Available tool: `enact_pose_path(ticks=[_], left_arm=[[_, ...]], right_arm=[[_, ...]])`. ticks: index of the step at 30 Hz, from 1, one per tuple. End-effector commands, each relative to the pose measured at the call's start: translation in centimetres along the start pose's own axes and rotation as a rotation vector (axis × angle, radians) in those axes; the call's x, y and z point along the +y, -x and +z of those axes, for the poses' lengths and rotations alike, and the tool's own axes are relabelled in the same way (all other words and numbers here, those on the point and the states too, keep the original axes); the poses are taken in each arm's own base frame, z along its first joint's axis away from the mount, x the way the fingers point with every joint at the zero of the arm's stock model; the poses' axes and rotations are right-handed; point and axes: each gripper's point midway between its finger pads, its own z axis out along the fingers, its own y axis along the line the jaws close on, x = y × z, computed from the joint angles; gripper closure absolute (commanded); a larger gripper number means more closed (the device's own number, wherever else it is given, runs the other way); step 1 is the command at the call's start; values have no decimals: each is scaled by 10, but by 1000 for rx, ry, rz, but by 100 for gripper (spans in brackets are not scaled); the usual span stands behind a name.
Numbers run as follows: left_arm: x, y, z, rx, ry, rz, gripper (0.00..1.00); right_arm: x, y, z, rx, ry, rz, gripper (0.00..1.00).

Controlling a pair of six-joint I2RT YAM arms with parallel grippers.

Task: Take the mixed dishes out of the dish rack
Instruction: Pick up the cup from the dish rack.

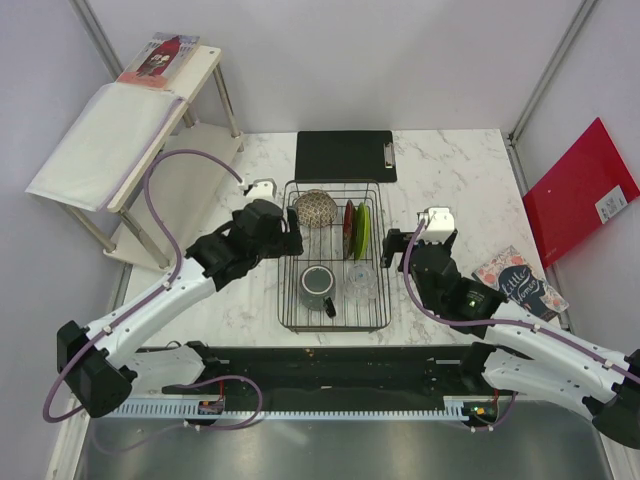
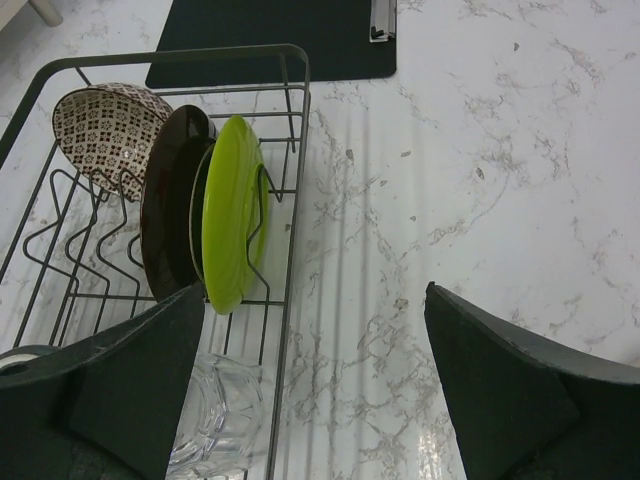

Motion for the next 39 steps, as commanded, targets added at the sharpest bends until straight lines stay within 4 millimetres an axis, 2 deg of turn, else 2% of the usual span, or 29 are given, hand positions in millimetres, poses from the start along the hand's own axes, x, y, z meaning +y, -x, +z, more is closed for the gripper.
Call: enact_pose_path(ticks=[1,4,5,7,12,17,21,25,28,31,33,34,39], left_arm=[[-8,-2,2,25,-18,-45,3],[-7,-9,4,48,-17,-32,2],[-5,-11,5,53,-15,-18,1],[-4,-13,4,57,-15,-5,1],[2,-18,5,78,9,41,0],[10,-18,7,65,37,86,1],[2,-3,3,22,6,81,1],[-15,12,0,1,-53,82,2],[-29,1,5,66,-120,109,4],[-39,-23,11,155,-187,129,11],[-48,-33,9,182,-252,126,14],[-47,-44,9,204,-264,127,15],[-52,-63,-2,219,-319,133,14]], right_arm=[[3,17,-1,-55,6,54,2],[16,25,-4,-74,83,62,2],[27,24,-7,-54,145,48,2],[32,29,-8,-47,164,33,2],[18,32,-6,-50,85,13,2],[14,35,-9,-58,71,31,2],[14,32,-11,-51,80,46,2],[12,27,-13,-43,85,45,2],[11,22,-13,-33,91,39,2],[8,16,-13,-22,86,29,2],[6,12,-13,-17,81,23,2],[5,10,-13,-12,80,22,2],[5,1,-9,7,72,8,2]])
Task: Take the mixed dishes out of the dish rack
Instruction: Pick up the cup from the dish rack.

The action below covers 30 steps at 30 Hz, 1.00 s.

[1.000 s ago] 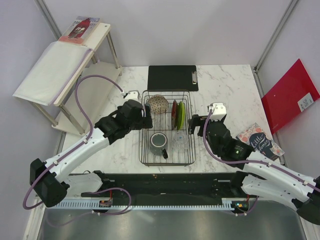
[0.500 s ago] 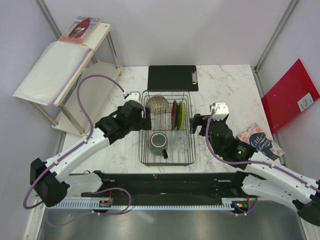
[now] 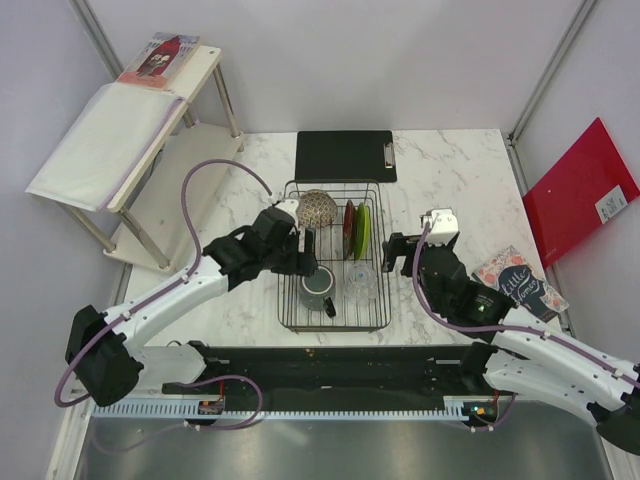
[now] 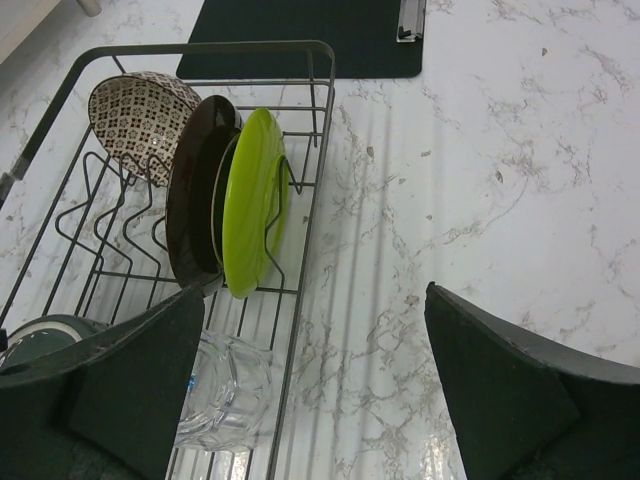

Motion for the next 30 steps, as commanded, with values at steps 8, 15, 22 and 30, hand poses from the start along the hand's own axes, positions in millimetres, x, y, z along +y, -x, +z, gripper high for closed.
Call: enact_pose_path(ticks=[8,15,22,30], left_arm=[[-37,-18,-13,-15,-81,127,2],[-46,-21,-15,-27,-32,130,3],[-42,-38,-24,-52,42,-81,26],[-49,-69,-22,-15,127,-205,31]], right_arm=[[9,-15,9,41,14,4,2],[5,-16,6,36,13,6,2],[3,-21,7,41,2,8,2],[5,-26,9,53,10,9,2]])
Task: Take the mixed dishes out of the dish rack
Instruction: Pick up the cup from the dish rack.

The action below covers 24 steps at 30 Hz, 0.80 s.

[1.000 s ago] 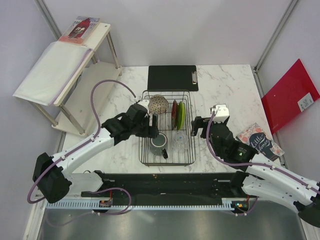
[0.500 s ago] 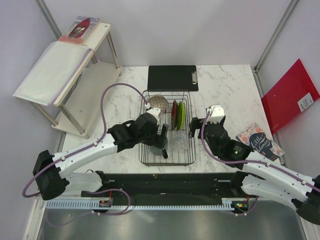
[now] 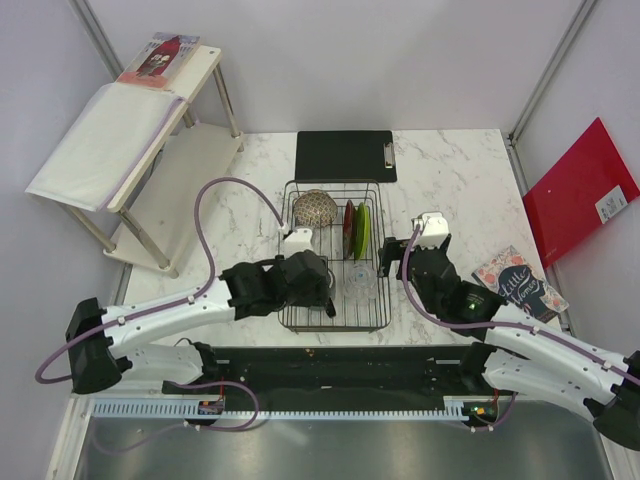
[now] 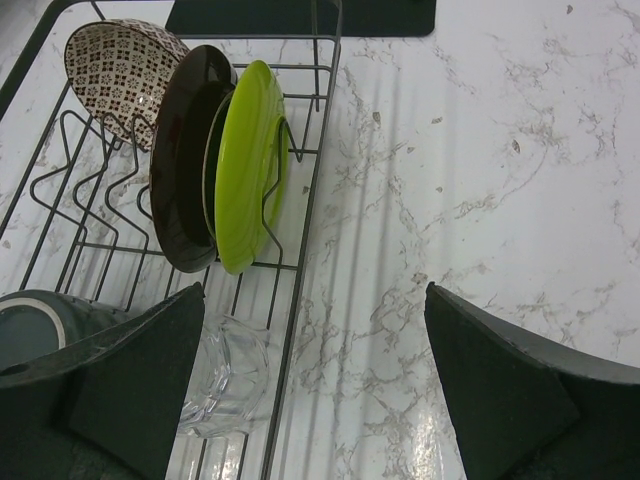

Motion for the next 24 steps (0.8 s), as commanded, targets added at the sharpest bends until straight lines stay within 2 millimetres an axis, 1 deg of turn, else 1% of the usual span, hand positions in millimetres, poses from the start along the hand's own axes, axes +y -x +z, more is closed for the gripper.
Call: enact_pose_path(ticks=[1,2,3,5,8,11,13,18,20,21,22,24], left_arm=[[2,-19,8,9,97,-122,32],[-2,-24,9,21,98,-112,32],[-7,-23,9,18,97,-126,33],[-5,-27,13,23,140,-116,35],[-7,-27,19,19,163,-155,41],[-12,-27,25,15,181,-190,43],[-13,-23,27,-2,193,-218,43],[-20,-10,25,-46,186,-285,43],[-23,-9,25,-50,183,-303,44],[-24,-8,25,-50,186,-324,48],[-24,-12,29,-36,201,-325,53],[-28,-14,31,-17,218,-340,55]], right_arm=[[4,1,1,-16,14,30,2],[3,1,0,-16,15,33,2],[3,0,0,-16,16,33,2],[3,0,-2,-19,24,39,2],[4,1,-3,-21,37,47,2],[5,3,-5,-29,46,62,2],[6,3,-7,-32,56,70,2],[5,6,-10,-42,71,85,2],[5,7,-12,-48,73,91,2],[5,7,-12,-48,76,92,2],[5,7,-12,-50,77,93,2],[6,6,-12,-50,82,96,2]])
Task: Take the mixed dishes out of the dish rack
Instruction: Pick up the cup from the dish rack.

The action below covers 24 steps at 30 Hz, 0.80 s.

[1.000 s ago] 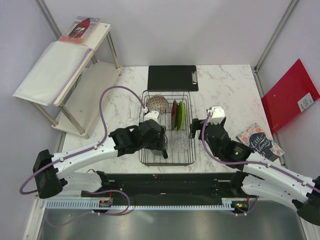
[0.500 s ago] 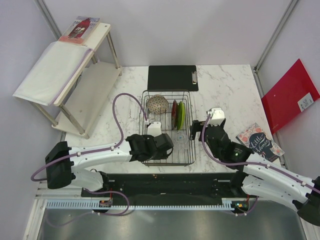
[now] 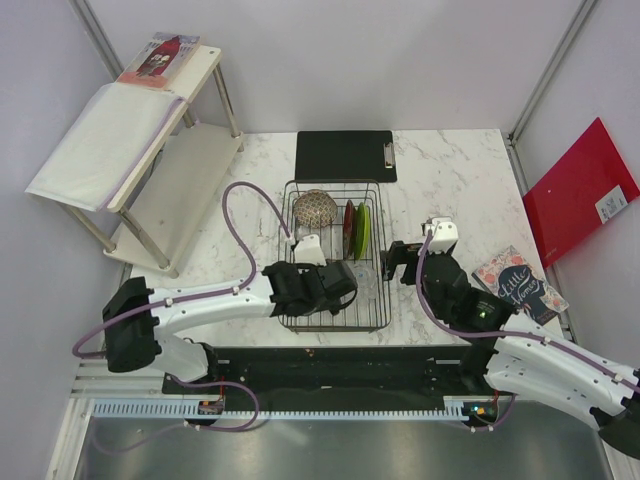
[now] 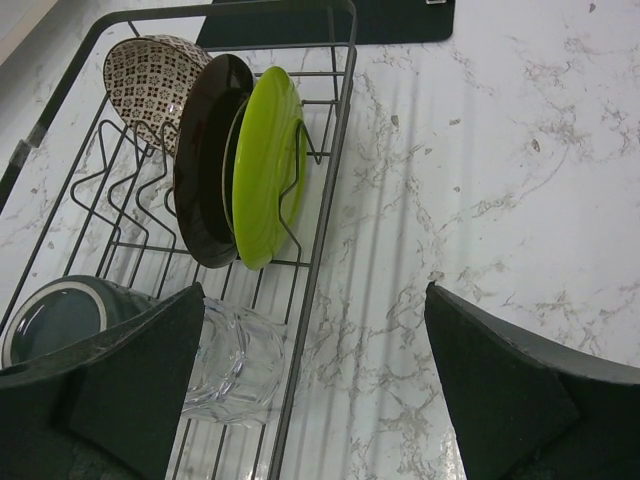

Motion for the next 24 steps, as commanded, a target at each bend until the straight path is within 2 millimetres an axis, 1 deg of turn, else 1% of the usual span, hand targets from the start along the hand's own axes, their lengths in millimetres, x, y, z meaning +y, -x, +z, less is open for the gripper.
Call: enact_pose_path(ticks=[1,4,5,8,13,17,18,21,22,24], left_arm=[[-14,2,6,-11,45,-101,55],[-15,-7,13,16,68,-118,56],[-12,-12,18,23,87,-113,56],[-8,-20,25,39,112,-122,55],[0,-21,31,22,139,-124,51],[6,-23,33,17,155,-111,52],[7,-23,34,15,157,-108,53],[16,-23,35,5,173,-93,62],[18,-22,35,-1,173,-94,72],[28,-24,36,-4,191,-82,85]], right_arm=[[7,3,0,-16,35,36,2],[9,0,0,-7,46,42,2],[9,-1,-1,-5,50,43,2],[9,-3,-2,-3,56,49,2],[6,-4,-5,-12,59,59,2],[6,-6,-5,-11,59,66,2],[6,-5,-5,-12,61,67,2],[5,-7,-5,-9,58,65,2],[5,-7,-5,-12,59,67,2],[4,-7,-6,-12,58,65,2]])
